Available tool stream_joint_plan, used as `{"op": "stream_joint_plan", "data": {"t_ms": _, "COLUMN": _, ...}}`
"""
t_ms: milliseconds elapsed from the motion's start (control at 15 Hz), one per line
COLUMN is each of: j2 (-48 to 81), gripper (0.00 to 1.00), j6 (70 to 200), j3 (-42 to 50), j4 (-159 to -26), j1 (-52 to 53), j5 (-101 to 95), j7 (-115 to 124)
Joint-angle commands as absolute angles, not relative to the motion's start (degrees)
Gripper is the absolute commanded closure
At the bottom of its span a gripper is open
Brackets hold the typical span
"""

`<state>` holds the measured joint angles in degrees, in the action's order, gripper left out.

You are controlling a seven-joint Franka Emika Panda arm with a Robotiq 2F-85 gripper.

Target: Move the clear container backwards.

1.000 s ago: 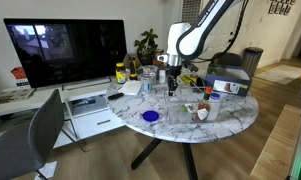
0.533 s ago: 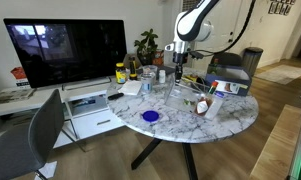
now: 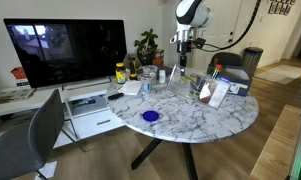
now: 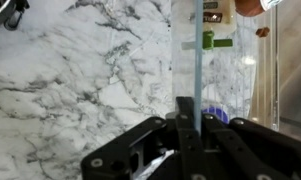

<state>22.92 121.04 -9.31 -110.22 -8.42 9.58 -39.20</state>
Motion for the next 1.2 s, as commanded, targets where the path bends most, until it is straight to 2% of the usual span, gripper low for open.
{"op": "stream_joint_plan", "data": {"t_ms": 0, "j2": 21.2, "gripper": 0.99, "j6": 115.7, "j3": -5.7, "j4": -108.5, "j1": -7.6, "j5": 10.6, "j7": -30.7}}
{"op": "stream_joint_plan", "data": {"t_ms": 200, "j2": 22.9, "gripper": 0.96, "j6": 119.8, "j3": -5.5, "j4": -108.8, "j1": -7.7, "j5": 9.7, "j7": -32.4}}
{"op": "stream_joint_plan", "data": {"t_ms": 533, "j2": 24.0, "gripper": 0.96, "j6": 120.6, "j3": -5.6, "j4": -108.8, "j1": -7.4, "j5": 9.6, "j7": -32.9}}
{"op": "stream_joint_plan", "data": {"t_ms": 600, "j2": 24.0, "gripper": 0.99, "j6": 120.6, "j3": -5.6, "j4": -108.8, "j1": -7.4, "j5": 9.6, "j7": -32.9}}
{"op": "stream_joint_plan", "data": {"t_ms": 1133, "j2": 32.3, "gripper": 0.99, "j6": 116.8, "j3": 1.3, "j4": -94.2, "j1": -7.2, "j5": 5.3, "j7": -12.1}}
